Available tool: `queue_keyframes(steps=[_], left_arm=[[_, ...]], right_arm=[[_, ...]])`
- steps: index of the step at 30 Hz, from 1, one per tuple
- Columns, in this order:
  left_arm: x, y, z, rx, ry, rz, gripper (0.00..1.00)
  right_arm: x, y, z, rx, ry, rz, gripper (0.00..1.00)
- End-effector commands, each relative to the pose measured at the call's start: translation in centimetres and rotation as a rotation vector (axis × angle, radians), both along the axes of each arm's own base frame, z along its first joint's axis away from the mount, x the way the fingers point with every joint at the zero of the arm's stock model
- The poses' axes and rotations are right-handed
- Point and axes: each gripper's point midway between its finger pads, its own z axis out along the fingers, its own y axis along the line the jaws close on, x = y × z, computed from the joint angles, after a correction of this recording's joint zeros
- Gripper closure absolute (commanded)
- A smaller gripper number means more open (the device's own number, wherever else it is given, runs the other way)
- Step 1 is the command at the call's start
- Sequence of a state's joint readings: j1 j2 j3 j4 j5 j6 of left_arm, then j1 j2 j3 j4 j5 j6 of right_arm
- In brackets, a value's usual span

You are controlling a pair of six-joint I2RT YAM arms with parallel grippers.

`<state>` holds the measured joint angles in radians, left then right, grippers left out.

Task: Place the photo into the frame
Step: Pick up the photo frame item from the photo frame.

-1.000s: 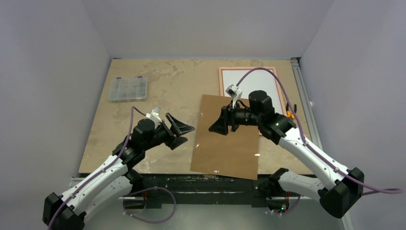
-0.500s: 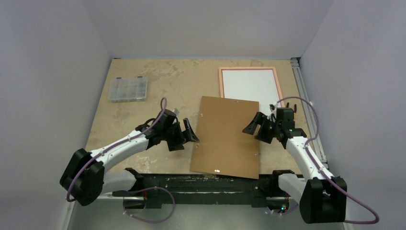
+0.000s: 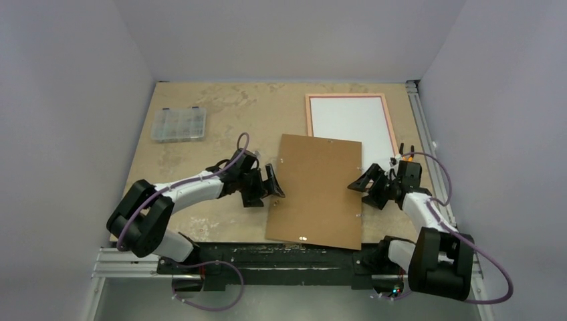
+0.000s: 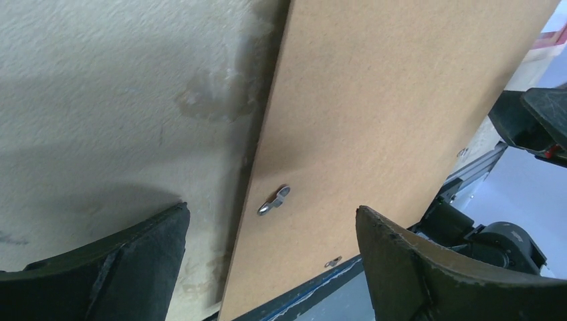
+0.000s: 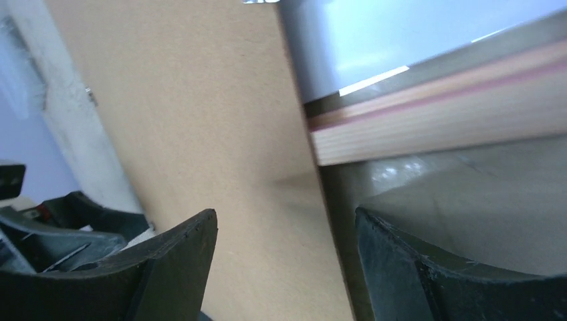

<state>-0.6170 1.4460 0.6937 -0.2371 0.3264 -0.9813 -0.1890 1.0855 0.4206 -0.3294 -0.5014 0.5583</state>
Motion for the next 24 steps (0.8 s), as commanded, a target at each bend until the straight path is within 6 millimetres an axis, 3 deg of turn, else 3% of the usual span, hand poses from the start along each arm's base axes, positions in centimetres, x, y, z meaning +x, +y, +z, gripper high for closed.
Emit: queue_keyframes(steps=[1,7,17,22,24], left_arm=[[1.8,-1.5,1.0,-0.052,-0.068,-0.033,0.08],[1.6,-1.7,0.2,-0.058,-0.058,-0.043,0.08],[0.9,-1.3,-0.6,-0.053,-0.050,-0.051,0.10],[0.9,-1.2,-0.7,-0.054,-0.062,-0.060,0.10],[0.9,-1.2,-0.7,-0.060,-0.067,-0.060,0.10]], right_arm=[[1.4,2.6,1.4,0.152,-0.117,0.162,0.26],[0.9,5.4,3.0,0.360,-0.221,0.317,0.31],[0.4,7.0,9.9,0.499,-0.450,0.424,0.38],[0.1,7.1,11.2,0.494,-0.440,0.413,0.42],[0.1,7.1,10.8,0.485,-0.416,0.403,0.49]])
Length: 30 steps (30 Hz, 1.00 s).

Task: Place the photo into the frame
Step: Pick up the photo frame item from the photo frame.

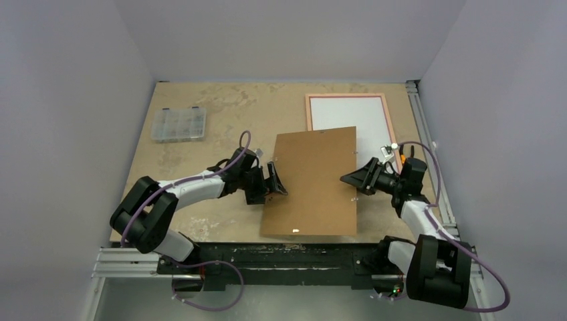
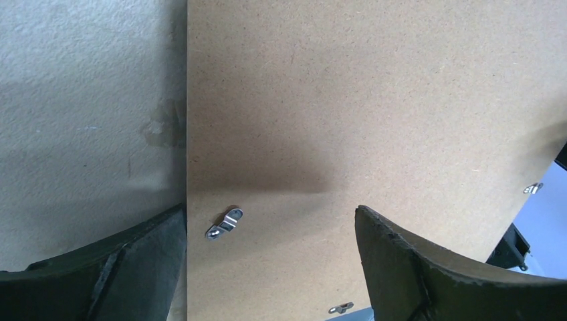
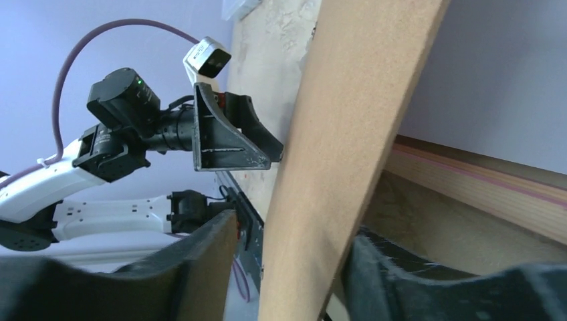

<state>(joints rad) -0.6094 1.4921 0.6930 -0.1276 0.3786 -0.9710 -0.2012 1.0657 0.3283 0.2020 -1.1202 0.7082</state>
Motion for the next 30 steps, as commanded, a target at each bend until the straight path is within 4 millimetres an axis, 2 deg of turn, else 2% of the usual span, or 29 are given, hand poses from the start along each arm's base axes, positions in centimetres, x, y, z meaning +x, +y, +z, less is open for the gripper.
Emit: queue_keyframes(steps=[1,5,10,11,15,18,22,25,27,30], left_arm=[[-0.1,0.1,-0.8,0.005,-0.038,-0.029,0.10],[-0.2,0.1,-0.5,-0.004,-0.045,-0.032,0.10],[-0.1,0.3,0.2,-0.006,-0.073,-0.032,0.10],[-0.1,0.4,0.3,-0.001,-0.079,-0.034,0.10],[-0.1,0.9,0.6,0.022,-0.094,-0.023,0.09],[0.0,1.4,1.0,0.045,-0.105,-0.006,0.06],[0.1,1.9,1.9,0.050,-0.131,0.015,0.03],[0.2,2.3,2.9,0.055,-0.160,0.028,0.02],[0.4,2.5,3.5,0.059,-0.181,0.035,0.02],[0.7,2.7,4.3,0.063,-0.210,0.047,0.02]], right_arm=[[-0.7,0.8,1.4,0.029,0.018,0.063,0.54],[-1.1,1.3,0.1,0.030,0.099,0.093,0.62],[-1.5,2.1,-0.4,0.012,0.144,0.126,0.71],[-1.6,2.2,-0.4,0.007,0.149,0.130,0.74],[-1.8,2.8,0.2,0.001,0.148,0.156,1.00],[-1.5,2.8,1.1,-0.016,0.122,0.150,1.00],[-1.2,2.7,2.8,-0.031,0.084,0.144,1.00],[-0.6,2.4,4.8,-0.059,0.048,0.116,1.00],[0.2,2.0,6.6,-0.092,0.017,0.076,1.00],[1.4,1.4,10.5,-0.136,-0.060,0.008,1.00]])
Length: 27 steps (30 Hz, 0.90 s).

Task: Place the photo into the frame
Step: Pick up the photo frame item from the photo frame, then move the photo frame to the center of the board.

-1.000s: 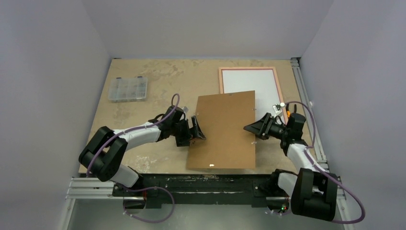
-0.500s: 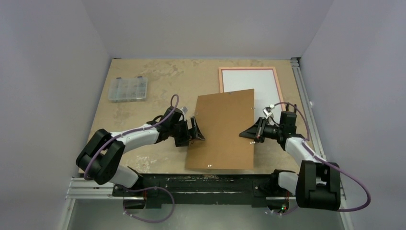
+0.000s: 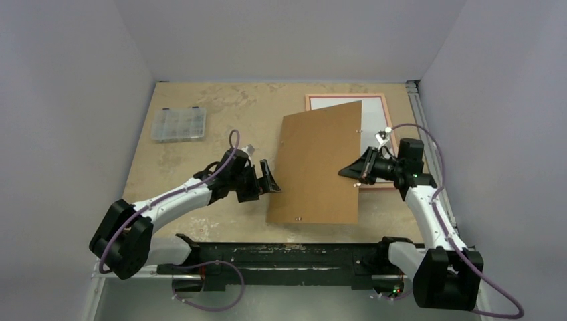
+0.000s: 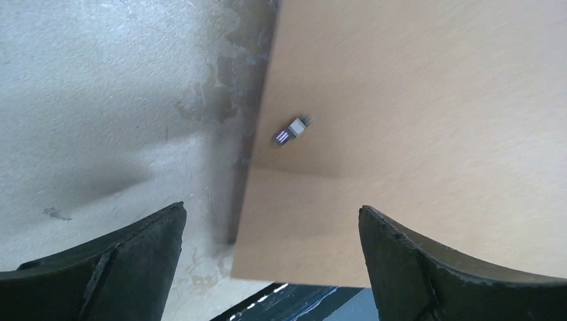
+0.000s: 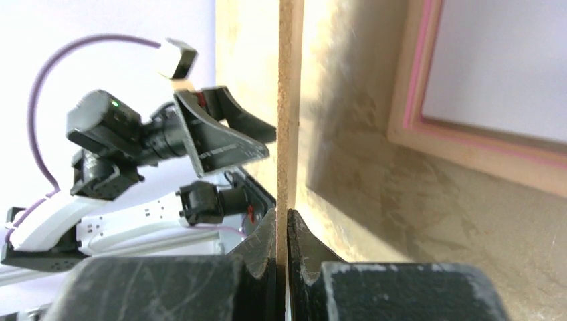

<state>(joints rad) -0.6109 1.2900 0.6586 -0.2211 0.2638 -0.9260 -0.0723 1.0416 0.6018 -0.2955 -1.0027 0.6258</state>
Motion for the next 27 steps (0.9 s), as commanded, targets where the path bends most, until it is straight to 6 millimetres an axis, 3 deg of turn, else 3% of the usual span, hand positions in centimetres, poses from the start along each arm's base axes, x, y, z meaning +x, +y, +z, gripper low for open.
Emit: queue_keyframes(steps=[1,6,12,19,20,27], left_arm=[[0.9,0.5,1.7,0.025,-0.075,0.012,0.02],[1.7,0.2,1.9,0.049,-0.068,0.008,0.03],[3.7,-2.1,2.5,0.048,-0.049,-0.005,0.05],[6.3,-6.9,3.0,0.099,-0.036,-0.050,0.08],[6.6,-7.7,2.4,0.119,-0.026,-0.059,0.08],[8.8,-11.6,0.8,0.230,-0.008,-0.062,0.14]], right_arm=[[2.4,-0.9,8.4,-0.076,-0.235,-0.073,1.00],[3.3,-2.9,14.7,-0.199,-0.383,-0.206,1.00],[3.7,-6.6,19.1,-0.377,-0.493,-0.431,1.00],[2.6,-11.0,20.9,-0.571,-0.538,-0.625,1.00],[2.5,-11.4,20.9,-0.590,-0.540,-0.642,1.00],[2.1,-12.3,20.2,-0.640,-0.526,-0.668,1.00]])
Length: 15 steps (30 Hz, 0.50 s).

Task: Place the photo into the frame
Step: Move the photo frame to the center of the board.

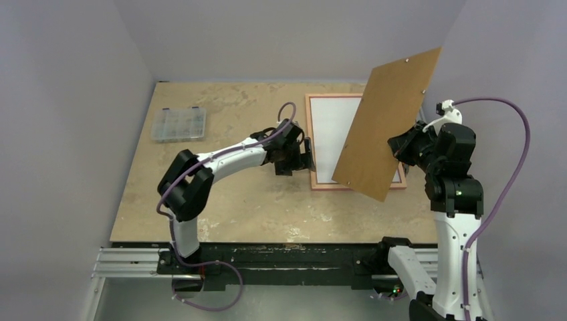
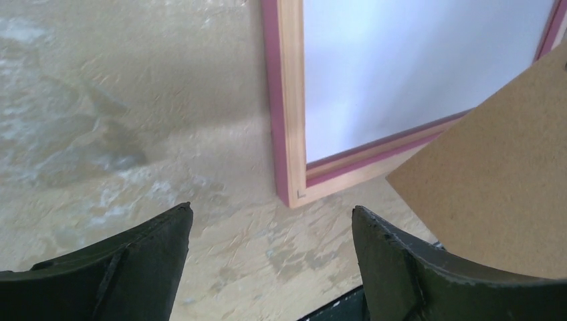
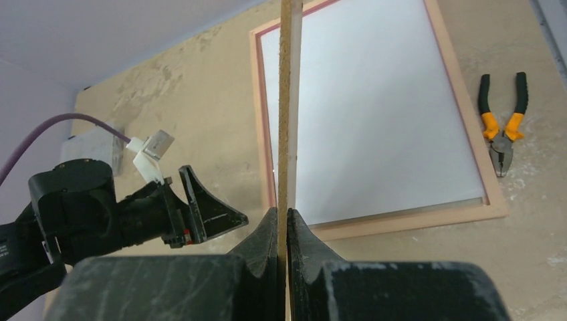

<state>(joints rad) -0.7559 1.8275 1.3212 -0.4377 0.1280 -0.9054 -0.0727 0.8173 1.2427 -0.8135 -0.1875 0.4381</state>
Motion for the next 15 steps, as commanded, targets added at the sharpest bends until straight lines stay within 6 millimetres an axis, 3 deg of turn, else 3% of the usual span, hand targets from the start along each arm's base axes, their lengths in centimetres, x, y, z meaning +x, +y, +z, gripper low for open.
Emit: queue_keyframes(steps=[1,9,15], left_arm=[[1.3,-1.4,-0.8,0.102,-0.005,0.012,0.15],[2.4,-4.0,-3.8,0.143,0.000,-0.022,0.28],[2.4,-4.4,-5.8,0.150,0.022,-0.033,0.39]], right_arm=[[0.2,-0.9,3.4,-0.056,-0.129,-0.032,1.00],[0.6,0.1,1.8,-0.022,-0.094,0.018,1.00],[0.9,0.8,0.8,0.015,-0.079,0.049,1.00]])
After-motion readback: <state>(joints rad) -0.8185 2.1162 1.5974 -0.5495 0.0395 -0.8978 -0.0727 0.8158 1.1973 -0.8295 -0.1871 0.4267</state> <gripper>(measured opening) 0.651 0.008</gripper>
